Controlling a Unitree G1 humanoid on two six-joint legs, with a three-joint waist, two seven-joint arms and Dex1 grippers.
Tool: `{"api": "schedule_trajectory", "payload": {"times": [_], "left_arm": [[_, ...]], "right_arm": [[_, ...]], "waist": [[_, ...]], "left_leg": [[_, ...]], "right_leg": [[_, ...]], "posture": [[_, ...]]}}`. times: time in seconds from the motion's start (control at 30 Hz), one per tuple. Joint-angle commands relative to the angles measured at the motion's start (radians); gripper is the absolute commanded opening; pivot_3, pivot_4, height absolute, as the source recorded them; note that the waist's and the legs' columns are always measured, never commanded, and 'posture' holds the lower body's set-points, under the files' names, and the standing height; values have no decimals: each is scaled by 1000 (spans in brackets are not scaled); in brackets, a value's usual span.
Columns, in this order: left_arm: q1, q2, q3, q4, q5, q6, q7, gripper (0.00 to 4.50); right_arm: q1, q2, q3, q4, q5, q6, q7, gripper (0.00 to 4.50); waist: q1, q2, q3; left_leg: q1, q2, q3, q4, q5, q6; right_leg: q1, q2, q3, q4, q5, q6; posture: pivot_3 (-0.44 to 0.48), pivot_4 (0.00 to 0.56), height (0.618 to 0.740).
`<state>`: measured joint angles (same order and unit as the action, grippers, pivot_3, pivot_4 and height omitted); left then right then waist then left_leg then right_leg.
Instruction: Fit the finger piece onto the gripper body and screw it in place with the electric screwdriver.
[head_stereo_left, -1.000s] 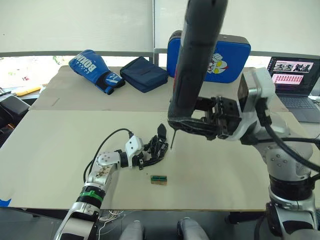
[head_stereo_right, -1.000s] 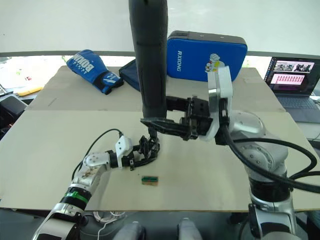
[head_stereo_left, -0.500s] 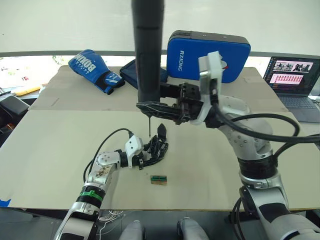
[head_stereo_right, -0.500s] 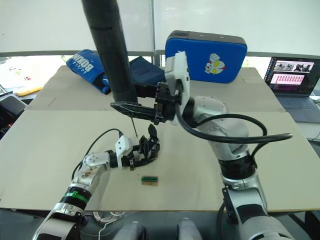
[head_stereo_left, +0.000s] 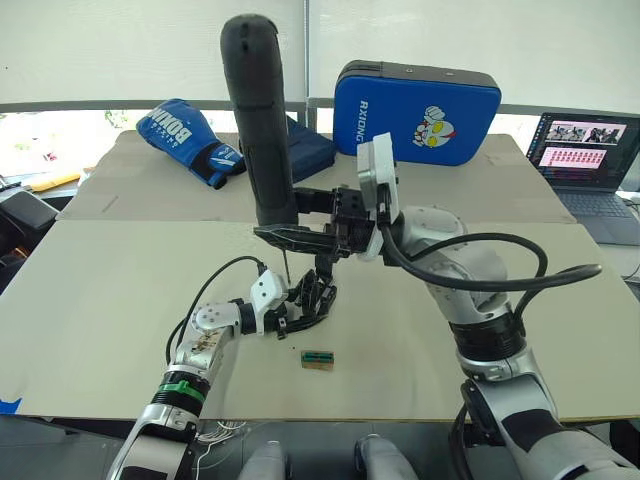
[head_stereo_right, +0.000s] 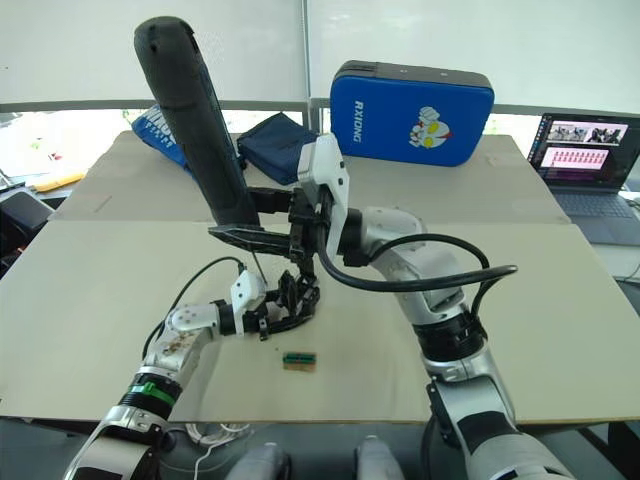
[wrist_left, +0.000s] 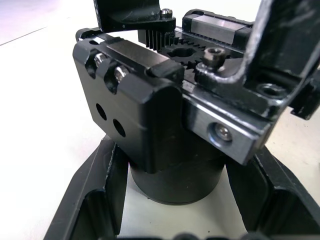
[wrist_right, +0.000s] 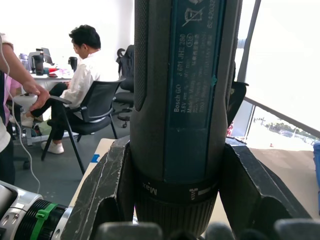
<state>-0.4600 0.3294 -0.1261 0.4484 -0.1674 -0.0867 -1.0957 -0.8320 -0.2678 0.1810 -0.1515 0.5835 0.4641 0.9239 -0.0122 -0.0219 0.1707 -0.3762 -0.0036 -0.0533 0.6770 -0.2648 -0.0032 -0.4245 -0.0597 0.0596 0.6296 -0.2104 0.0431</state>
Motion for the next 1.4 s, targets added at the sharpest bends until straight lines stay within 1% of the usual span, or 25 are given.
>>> {"api": "schedule_trajectory", "payload": {"times": [0.03, 0.73, 1.4], "left_arm": [[17, 0, -25, -8, 4, 13, -11, 2310], [31, 0, -27, -33, 1, 30, -5, 2310], [47, 2, -28, -60, 0, 52, 3, 2310]], "right_arm": [[-1, 4, -14, -46, -7, -36, 7, 1937], [45, 17, 11, -20, -96, -69, 35, 1937], [77, 17, 17, -17, -121, -78, 44, 1937]], "waist": [[0, 0, 0], [-2, 0, 0], [-3, 0, 0]], "left_leg": [[0, 0, 0, 0, 0, 0], [0, 0, 0, 0, 0, 0], [0, 0, 0, -1, 0, 0]], "right_leg": [[0, 0, 0, 0, 0, 0], [0, 0, 0, 0, 0, 0], [0, 0, 0, 0, 0, 0]], "posture": [[0, 150, 740], [0, 150, 740], [0, 150, 740]]}}
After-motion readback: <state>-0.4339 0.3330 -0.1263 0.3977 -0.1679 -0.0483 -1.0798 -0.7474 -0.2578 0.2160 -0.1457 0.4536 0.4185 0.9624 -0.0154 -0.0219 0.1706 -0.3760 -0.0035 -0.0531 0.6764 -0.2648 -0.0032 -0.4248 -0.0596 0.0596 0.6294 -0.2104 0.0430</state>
